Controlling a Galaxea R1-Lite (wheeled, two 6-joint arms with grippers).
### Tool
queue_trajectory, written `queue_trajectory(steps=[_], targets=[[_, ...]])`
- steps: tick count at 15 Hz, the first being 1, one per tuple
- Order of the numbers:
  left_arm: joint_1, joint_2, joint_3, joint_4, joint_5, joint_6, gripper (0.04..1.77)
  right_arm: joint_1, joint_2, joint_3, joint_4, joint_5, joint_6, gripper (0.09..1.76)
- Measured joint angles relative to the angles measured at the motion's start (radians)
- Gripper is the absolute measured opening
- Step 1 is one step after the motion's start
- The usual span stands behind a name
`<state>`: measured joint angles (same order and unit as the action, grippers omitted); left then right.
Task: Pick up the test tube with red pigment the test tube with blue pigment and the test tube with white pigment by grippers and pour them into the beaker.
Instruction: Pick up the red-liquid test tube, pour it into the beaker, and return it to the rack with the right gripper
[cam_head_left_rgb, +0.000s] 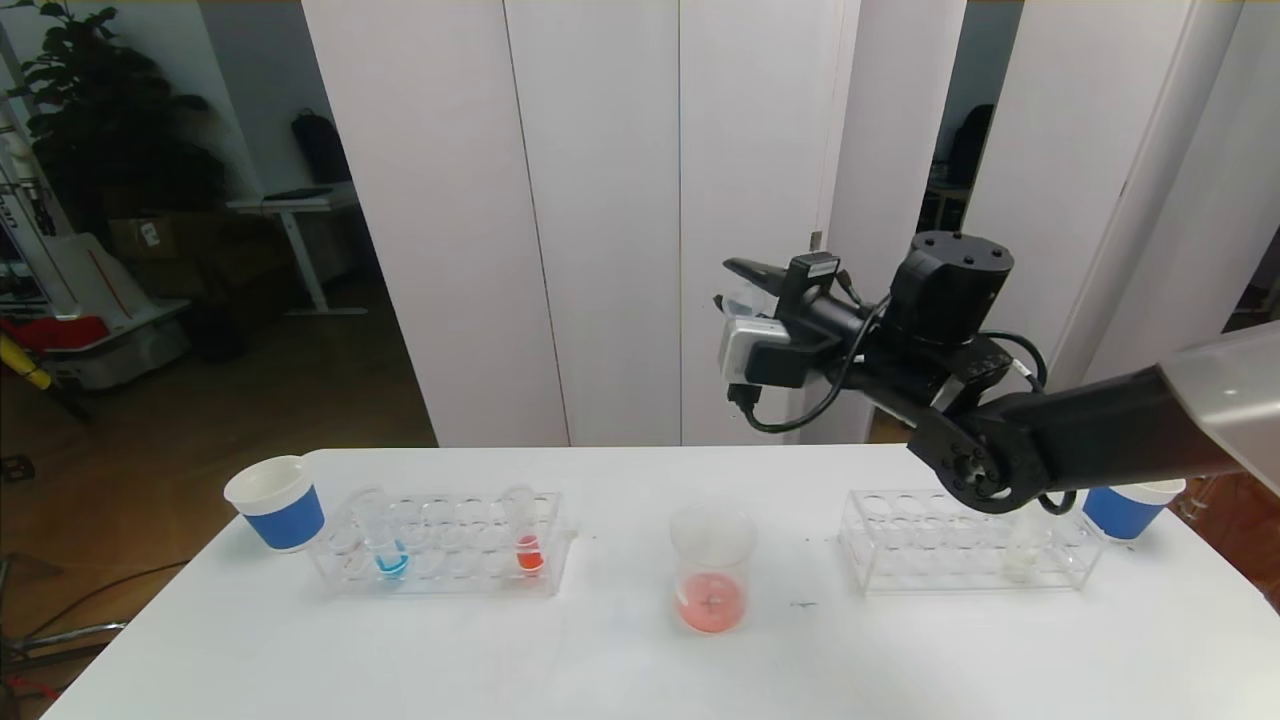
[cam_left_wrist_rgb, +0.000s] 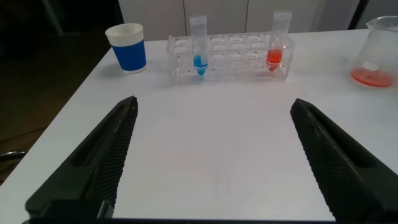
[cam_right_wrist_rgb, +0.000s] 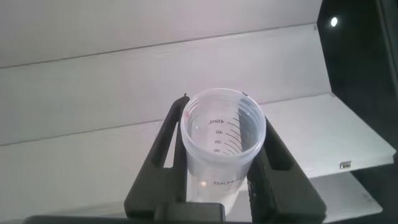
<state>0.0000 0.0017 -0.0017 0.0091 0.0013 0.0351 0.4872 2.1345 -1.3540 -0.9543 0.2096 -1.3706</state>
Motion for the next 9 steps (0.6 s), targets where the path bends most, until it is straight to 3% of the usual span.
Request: queue_trajectory(steps=[6, 9], targets=[[0.0, 0.0, 0.0, 0.0, 0.0, 0.0, 1.75, 0.062, -0.029, 0.01, -0.003, -0.396, 0.519, 0.6], [0.0, 0.0, 0.0, 0.0, 0.0, 0.0, 1.75, 0.079, -0.036, 0.013, -0.007, -0.541, 0.756, 0.6]])
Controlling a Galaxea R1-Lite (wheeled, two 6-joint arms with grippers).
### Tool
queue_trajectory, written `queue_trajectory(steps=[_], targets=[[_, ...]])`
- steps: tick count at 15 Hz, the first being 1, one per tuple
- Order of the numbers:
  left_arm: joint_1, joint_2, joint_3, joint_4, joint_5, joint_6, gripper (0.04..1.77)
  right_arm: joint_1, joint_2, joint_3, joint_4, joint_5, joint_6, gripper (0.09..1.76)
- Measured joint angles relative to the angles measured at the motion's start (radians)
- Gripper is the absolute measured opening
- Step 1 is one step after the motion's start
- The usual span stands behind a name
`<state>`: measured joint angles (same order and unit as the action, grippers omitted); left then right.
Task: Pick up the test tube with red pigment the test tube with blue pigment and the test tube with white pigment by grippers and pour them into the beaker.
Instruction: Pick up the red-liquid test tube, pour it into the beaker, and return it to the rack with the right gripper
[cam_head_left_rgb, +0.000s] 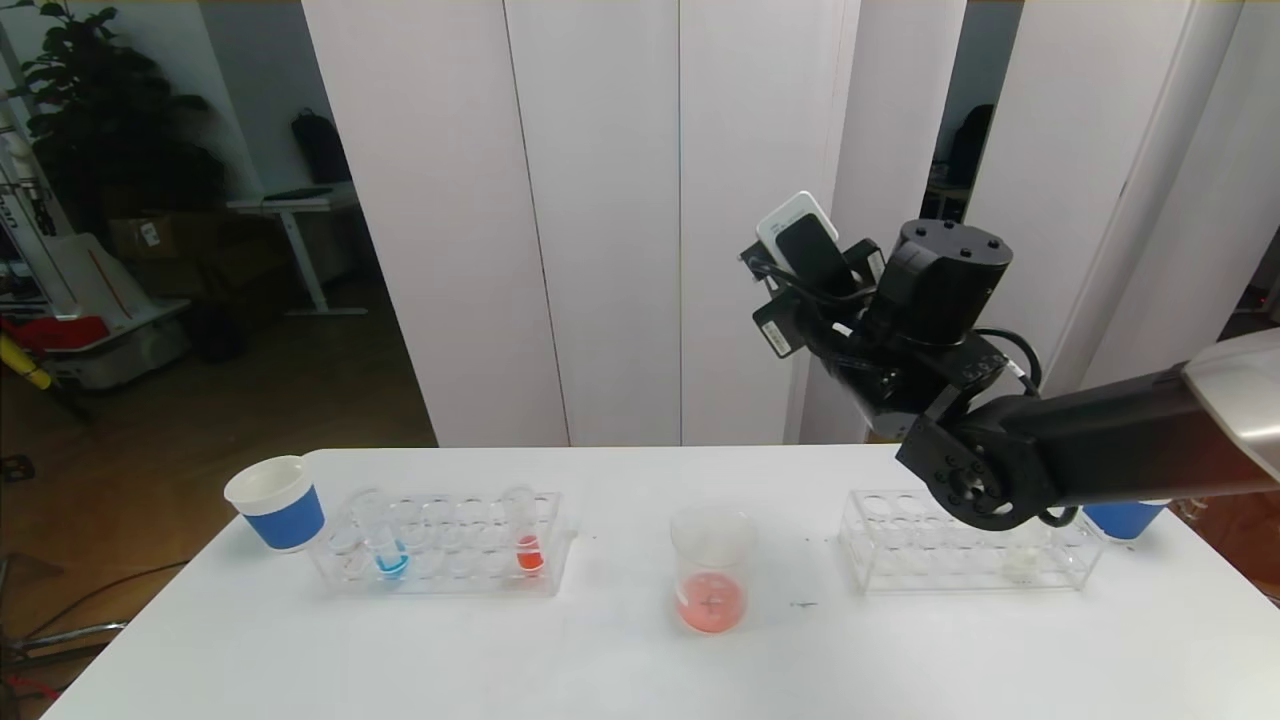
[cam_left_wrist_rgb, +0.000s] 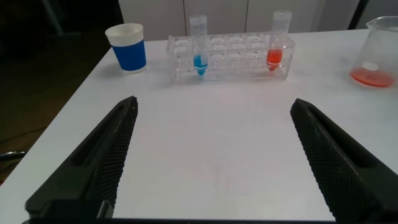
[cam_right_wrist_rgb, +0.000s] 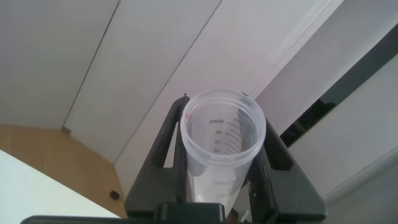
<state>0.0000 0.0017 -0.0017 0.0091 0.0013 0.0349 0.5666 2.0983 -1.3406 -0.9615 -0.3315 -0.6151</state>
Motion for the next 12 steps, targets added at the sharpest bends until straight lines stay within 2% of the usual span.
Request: queue_trajectory(steps=[3, 8, 12], targets=[[0.0, 0.0, 0.0, 0.0, 0.0, 0.0, 1.75, 0.008, -0.01, 0.017, 0.016, -0.046, 0.218, 0.6], [0.0, 0.0, 0.0, 0.0, 0.0, -0.001, 1.75, 0.024, -0.057, 0.121, 0.104, -0.113, 0.641, 0.6], [0.0, 0.0, 0.0, 0.0, 0.0, 0.0, 1.75, 0.024, -0.098, 0.141, 0.23, -0.123, 0.759, 0.6]])
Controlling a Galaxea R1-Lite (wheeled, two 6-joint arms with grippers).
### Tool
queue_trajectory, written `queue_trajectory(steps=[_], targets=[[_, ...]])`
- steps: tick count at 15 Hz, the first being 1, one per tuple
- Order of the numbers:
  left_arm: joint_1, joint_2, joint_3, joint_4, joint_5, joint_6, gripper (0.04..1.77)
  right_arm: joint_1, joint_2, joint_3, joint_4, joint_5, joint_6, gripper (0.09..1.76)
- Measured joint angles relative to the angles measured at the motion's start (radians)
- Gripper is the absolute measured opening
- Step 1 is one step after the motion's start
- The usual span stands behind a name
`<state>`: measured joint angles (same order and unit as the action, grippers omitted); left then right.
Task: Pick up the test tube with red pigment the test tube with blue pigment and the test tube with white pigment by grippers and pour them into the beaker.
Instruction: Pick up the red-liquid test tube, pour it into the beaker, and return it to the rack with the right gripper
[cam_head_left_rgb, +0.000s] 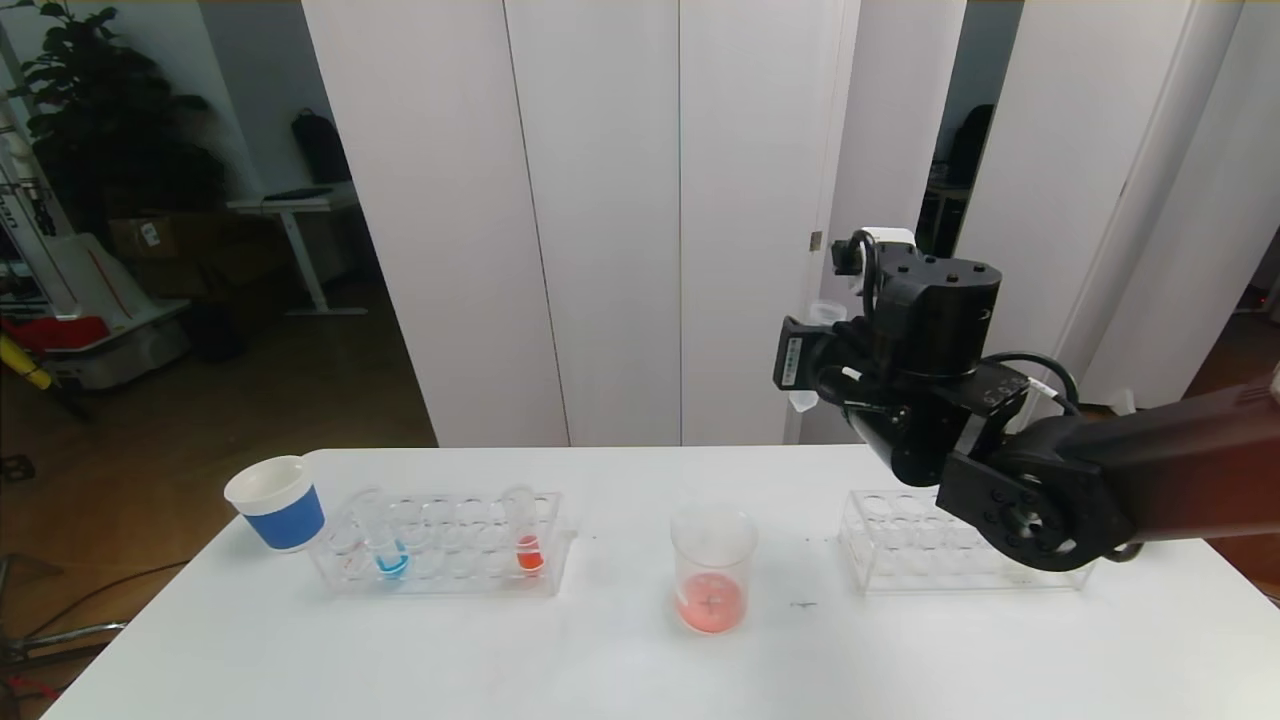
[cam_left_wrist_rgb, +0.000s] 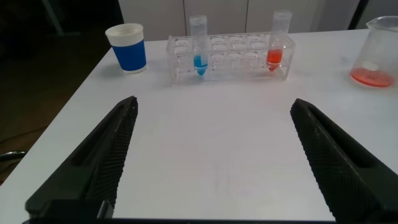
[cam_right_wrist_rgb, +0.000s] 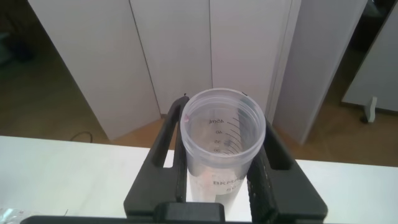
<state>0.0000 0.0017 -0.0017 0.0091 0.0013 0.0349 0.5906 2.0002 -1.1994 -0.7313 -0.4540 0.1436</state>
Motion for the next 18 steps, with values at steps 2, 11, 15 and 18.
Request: queue_trajectory(steps=[2, 11, 15, 18], targets=[[0.0, 0.0, 0.0, 0.0, 0.0, 0.0, 1.75, -0.009, -0.019, 0.009, 0.029, -0.001, 0.013, 0.6], [0.0, 0.0, 0.0, 0.0, 0.0, 0.0, 1.75, -0.089, -0.16, 0.077, 0.043, -0.052, -0.015, 0.6], [0.0, 0.0, 0.0, 0.0, 0.0, 0.0, 1.75, -0.188, -0.241, 0.102, 0.042, -0.058, -0.08, 0.6], [0.0, 0.0, 0.0, 0.0, 0.0, 0.0, 1.75, -0.271, -0.296, 0.122, 0.032, -0.056, -0.096, 0.6]])
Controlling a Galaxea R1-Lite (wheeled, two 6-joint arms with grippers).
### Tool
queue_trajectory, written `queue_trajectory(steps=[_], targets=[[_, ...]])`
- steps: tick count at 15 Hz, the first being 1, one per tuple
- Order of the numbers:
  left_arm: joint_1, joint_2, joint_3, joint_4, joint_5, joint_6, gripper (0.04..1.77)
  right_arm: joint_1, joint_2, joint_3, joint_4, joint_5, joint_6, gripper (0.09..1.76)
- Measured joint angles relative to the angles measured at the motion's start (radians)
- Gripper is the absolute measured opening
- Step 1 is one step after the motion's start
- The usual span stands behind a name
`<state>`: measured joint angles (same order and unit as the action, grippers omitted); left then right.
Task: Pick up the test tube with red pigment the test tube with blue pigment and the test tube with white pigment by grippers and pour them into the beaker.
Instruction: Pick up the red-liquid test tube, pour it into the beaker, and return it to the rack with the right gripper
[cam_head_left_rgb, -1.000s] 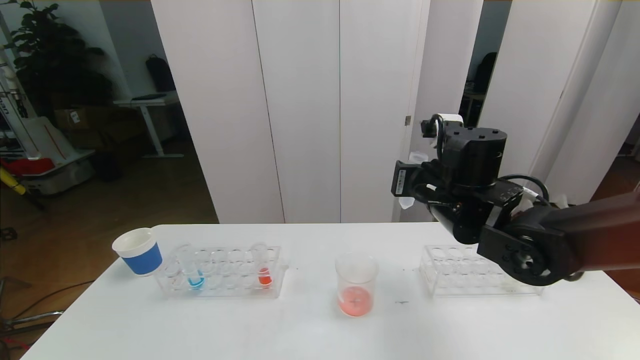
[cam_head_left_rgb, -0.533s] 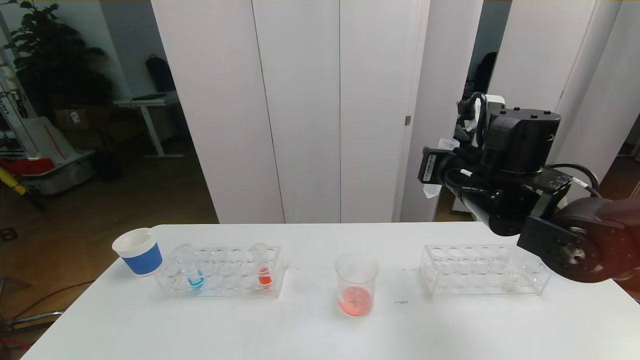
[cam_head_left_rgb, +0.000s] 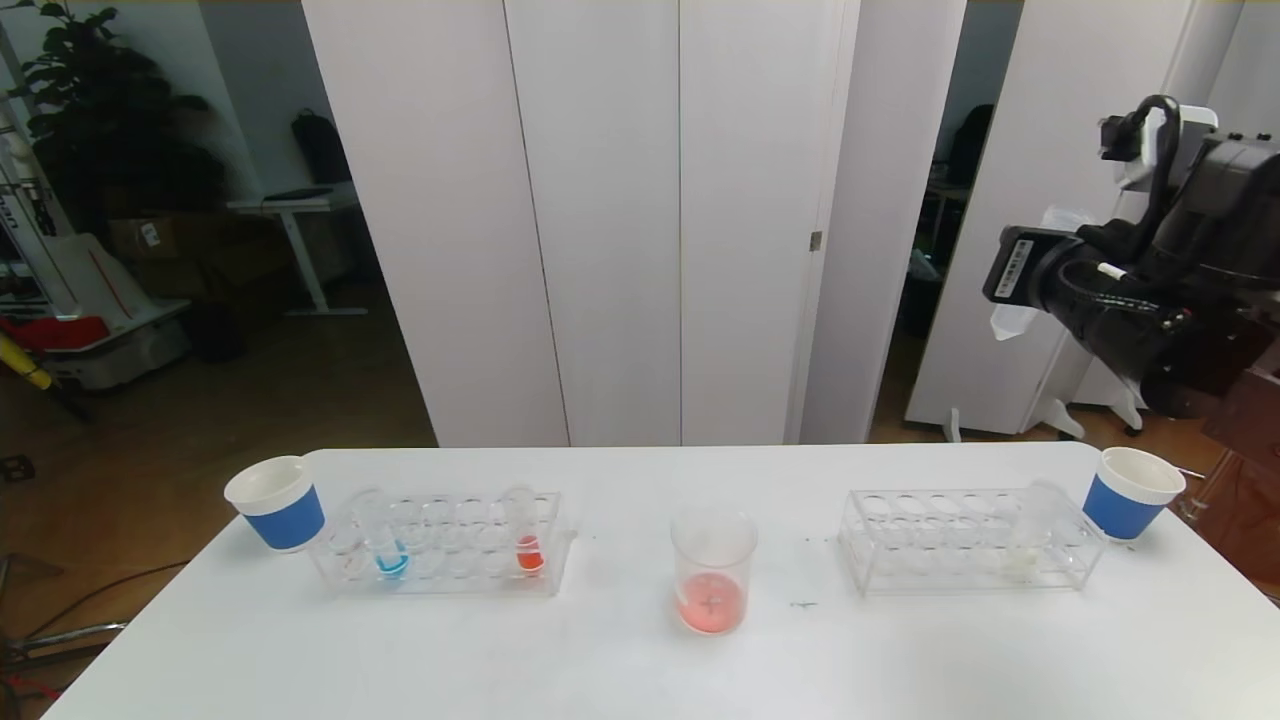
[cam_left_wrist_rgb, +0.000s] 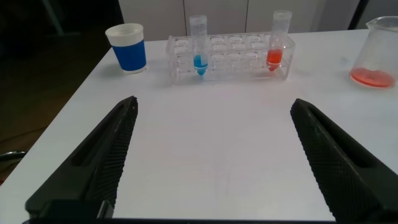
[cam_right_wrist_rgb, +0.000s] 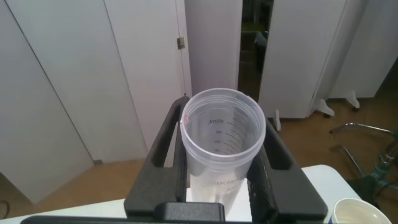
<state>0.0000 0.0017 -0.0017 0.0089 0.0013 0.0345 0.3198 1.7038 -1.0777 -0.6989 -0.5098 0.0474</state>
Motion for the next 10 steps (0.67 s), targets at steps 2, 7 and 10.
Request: queue_trajectory(steps=[2, 7, 10], targets=[[0.0, 0.0, 0.0, 0.0, 0.0, 0.0, 1.75, -0.059, -0.024, 0.008, -0.005, 0.001, -0.01, 0.6], [0.0, 0.0, 0.0, 0.0, 0.0, 0.0, 1.75, -0.221, -0.06, 0.036, -0.007, 0.006, -0.012, 0.6], [0.0, 0.0, 0.0, 0.0, 0.0, 0.0, 1.75, -0.334, -0.061, 0.053, -0.009, 0.03, -0.009, 0.6]])
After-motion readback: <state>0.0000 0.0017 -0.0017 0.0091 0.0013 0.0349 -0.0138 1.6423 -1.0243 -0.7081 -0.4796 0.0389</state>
